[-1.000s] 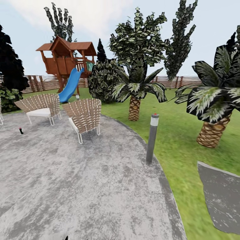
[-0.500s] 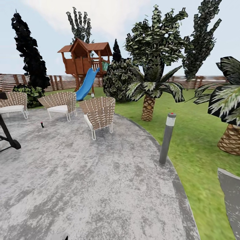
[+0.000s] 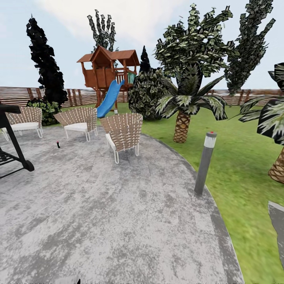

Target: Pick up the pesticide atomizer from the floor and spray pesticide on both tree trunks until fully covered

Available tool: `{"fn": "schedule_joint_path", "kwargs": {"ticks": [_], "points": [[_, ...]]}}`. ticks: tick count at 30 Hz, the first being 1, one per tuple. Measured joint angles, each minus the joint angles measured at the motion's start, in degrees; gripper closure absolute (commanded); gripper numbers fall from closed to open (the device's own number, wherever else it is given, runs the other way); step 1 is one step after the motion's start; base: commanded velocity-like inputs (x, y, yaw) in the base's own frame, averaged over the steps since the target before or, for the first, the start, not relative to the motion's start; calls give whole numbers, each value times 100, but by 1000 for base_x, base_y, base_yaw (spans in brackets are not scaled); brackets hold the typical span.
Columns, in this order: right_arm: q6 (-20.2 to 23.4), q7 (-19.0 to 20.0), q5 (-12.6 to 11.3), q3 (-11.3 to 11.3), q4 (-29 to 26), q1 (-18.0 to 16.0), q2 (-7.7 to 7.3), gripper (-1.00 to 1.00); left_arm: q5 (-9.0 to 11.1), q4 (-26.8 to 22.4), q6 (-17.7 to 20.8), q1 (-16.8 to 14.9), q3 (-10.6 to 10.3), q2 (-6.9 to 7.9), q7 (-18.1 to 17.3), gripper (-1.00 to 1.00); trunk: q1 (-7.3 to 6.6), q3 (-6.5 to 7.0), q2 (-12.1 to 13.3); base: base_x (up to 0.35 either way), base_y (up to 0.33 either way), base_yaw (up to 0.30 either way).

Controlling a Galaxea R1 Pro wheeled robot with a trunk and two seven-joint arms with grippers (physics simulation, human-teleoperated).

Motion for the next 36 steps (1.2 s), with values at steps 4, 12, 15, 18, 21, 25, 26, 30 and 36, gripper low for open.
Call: {"fn": "schedule_joint_path", "kwargs": {"ticks": [4,12,15,18,21,25,26,30,36], "points": [[0,0,1,0,0,0,0,-100,0,0,0,0,0,0,0,-100,45,-36,-82,0,0,0],[0,5,1,0,0,0,0,-100,0,-7,0,0,0,7,0,-100,45,-37,-82,100,0,0],[0,8,-2,0,0,0,0,-100,0,-7,0,0,0,8,0,-100,45,-37,-82,310,0,0],[0,8,-2,5,0,0,0,-100,0,-4,0,0,0,9,0,-100,45,-41,-82,333,0,45],[1,9,1,4,0,0,6,-100,0,-2,0,0,0,9,0,-100,45,-57,-82,338,0,112],[3,9,3,5,0,0,8,-100,0,0,0,0,0,9,0,-100,45,-86,-82,339,0,134],[2,9,3,6,0,0,9,-100,0,-2,0,0,0,9,0,-100,45,-94,-82,340,0,140],[2,9,3,5,0,0,9,-100,0,0,0,0,0,9,0,-100,45,-124,-82,340,0,146],[3,9,4,5,0,0,13,-100,0,0,0,0,0,9,0,-100,45,-169,-82,340,0,151]]}}
